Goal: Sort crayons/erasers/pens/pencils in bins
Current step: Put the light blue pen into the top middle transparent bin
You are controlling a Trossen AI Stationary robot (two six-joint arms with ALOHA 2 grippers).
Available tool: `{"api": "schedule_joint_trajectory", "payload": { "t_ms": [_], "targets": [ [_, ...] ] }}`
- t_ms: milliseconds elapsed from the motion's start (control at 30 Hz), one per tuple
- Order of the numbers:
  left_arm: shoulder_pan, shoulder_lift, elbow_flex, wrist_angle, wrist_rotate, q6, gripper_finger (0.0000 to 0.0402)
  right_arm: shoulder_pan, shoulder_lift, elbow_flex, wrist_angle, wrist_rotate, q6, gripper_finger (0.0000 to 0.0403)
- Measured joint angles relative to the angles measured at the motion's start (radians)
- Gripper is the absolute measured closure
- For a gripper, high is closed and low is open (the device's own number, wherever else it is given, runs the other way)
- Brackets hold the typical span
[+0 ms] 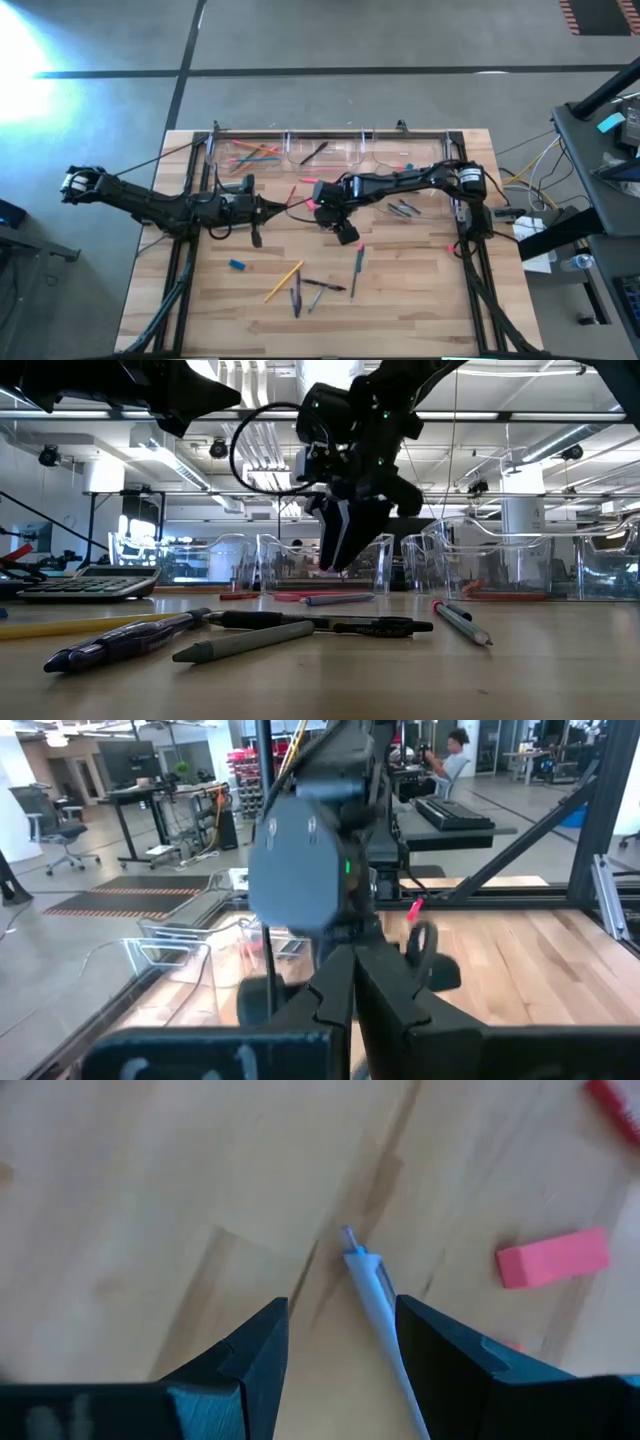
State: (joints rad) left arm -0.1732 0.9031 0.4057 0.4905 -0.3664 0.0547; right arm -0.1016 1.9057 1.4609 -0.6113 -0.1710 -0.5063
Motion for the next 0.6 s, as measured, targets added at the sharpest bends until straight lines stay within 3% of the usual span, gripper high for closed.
{"api": "schedule_joint_trajectory", "payload": {
  "t_ms": [600],
  "targets": [
    [0.0,-0.002,0.003,0.016,-0.002,0.008,0.0402,-0.012,0.12,0.001,0.044,0.007,-0.006,0.0238]
  ]
}}
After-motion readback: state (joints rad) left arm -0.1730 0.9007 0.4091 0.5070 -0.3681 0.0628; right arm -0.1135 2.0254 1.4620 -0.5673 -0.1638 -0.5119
